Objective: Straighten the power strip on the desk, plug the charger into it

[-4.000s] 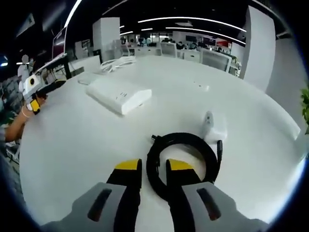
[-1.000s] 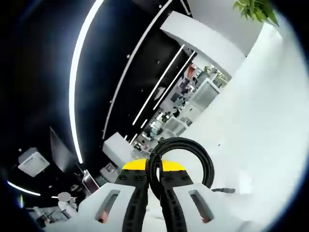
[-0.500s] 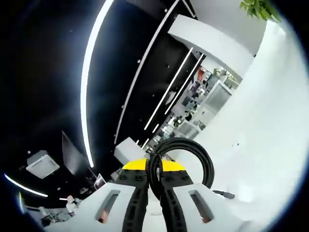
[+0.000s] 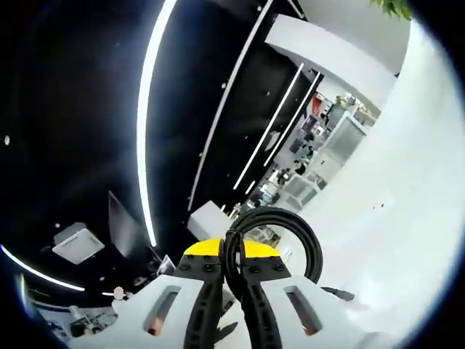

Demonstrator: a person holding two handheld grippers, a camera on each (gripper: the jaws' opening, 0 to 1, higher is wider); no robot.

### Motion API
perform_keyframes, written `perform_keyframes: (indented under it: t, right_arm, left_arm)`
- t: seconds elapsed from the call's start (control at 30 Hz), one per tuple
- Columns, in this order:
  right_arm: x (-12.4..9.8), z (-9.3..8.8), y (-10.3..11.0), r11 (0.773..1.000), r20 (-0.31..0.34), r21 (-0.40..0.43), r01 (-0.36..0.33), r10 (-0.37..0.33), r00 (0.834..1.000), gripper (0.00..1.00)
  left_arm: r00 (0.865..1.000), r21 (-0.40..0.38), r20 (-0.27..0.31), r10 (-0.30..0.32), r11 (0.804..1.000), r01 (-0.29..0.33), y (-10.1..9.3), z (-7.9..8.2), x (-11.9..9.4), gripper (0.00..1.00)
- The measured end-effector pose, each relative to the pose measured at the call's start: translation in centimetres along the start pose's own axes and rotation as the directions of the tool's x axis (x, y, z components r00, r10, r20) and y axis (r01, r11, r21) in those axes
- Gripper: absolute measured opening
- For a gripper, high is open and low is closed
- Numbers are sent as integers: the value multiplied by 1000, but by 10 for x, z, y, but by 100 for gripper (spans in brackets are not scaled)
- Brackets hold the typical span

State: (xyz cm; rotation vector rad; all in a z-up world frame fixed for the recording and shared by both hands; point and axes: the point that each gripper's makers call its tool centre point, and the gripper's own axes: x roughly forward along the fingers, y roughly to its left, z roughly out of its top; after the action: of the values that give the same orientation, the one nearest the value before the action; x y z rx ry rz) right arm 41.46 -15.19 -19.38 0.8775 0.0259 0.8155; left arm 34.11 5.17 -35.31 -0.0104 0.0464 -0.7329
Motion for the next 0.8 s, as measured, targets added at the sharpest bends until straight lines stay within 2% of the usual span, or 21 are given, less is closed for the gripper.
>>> perform_keyframes:
  t: [0.07,0.2,0.27,0.6,0.8]
  right_arm:
    - [2,-6,5,1000,-2,8,-10,10,1000,6]
    - [6,-12,10,1000,-13,13,-28,29,1000,6]
    - [5,-9,9,999,-14,18,-34,34,999,6]
    - [11,-21,20,997,-41,17,-71,72,997,6]
    - [15,-24,24,996,-42,23,-82,83,996,6]
  left_arm:
    - [1000,13,7,-20,1000,20,-4,2,8,98]
    - [999,29,-16,-44,999,45,-11,0,29,99]
    - [999,43,-19,-49,998,50,-15,0,35,99]
    - [998,57,-7,-66,996,67,-22,8,55,99]
    - [997,73,-22,-75,994,76,-23,10,67,99]
